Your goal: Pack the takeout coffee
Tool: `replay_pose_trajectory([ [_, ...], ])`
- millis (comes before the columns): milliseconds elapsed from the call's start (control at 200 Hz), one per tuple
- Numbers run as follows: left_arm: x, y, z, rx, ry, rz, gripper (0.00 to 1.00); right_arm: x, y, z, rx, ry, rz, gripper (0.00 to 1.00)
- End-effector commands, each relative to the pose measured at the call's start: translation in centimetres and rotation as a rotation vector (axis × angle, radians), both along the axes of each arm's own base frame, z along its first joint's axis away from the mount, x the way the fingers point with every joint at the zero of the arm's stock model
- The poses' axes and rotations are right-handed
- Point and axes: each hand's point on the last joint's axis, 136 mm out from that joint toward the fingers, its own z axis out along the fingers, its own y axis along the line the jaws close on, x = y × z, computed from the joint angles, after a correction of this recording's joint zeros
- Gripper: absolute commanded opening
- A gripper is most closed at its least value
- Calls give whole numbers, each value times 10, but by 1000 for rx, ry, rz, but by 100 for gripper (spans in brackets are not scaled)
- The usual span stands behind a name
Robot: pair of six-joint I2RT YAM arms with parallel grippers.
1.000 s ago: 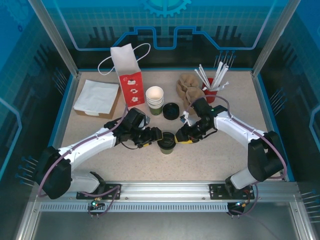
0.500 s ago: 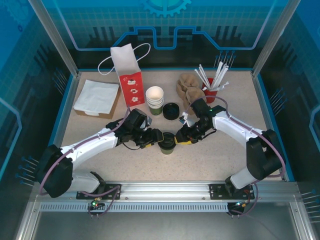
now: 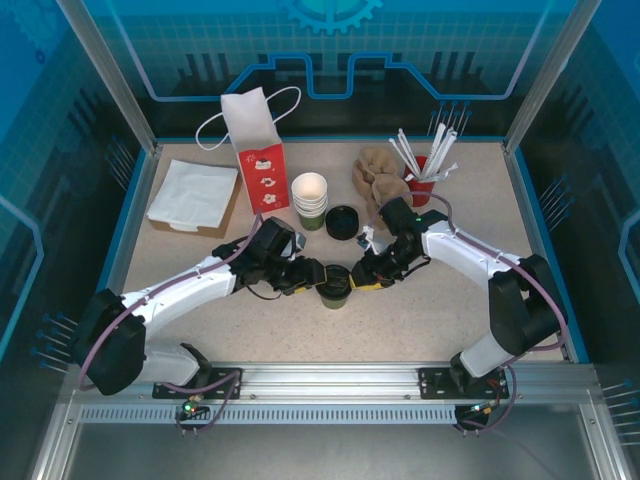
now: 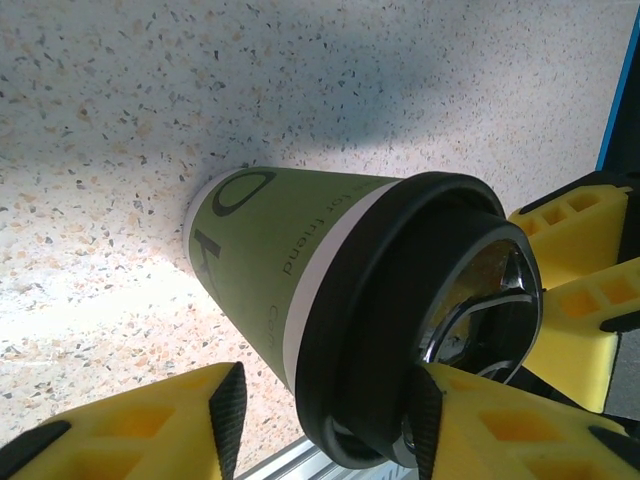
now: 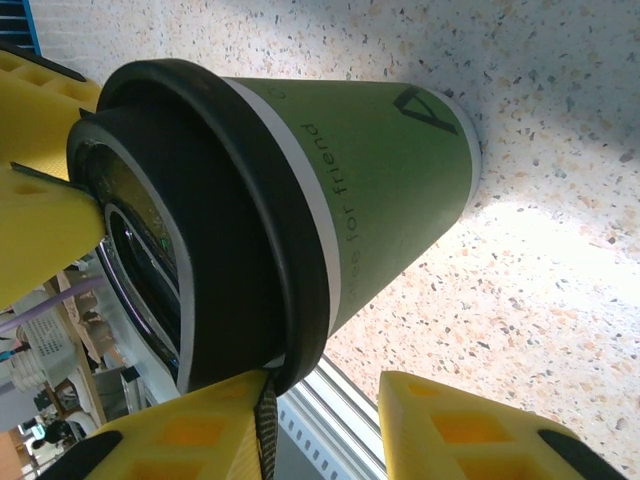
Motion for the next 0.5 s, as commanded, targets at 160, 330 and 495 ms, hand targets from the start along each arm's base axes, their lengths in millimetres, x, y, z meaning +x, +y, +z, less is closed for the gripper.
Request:
replay_pose_trajectory([
  [160, -28, 30, -42, 167, 122, 4, 43, -21, -24, -39, -221, 70, 54, 30],
  [330, -32, 34, -49, 182, 137, 9, 42, -25, -31, -46, -277, 78, 72, 28],
  [495, -31, 33, -48, 176, 133, 9, 42, -28, -43, -54, -353, 88, 88, 27],
])
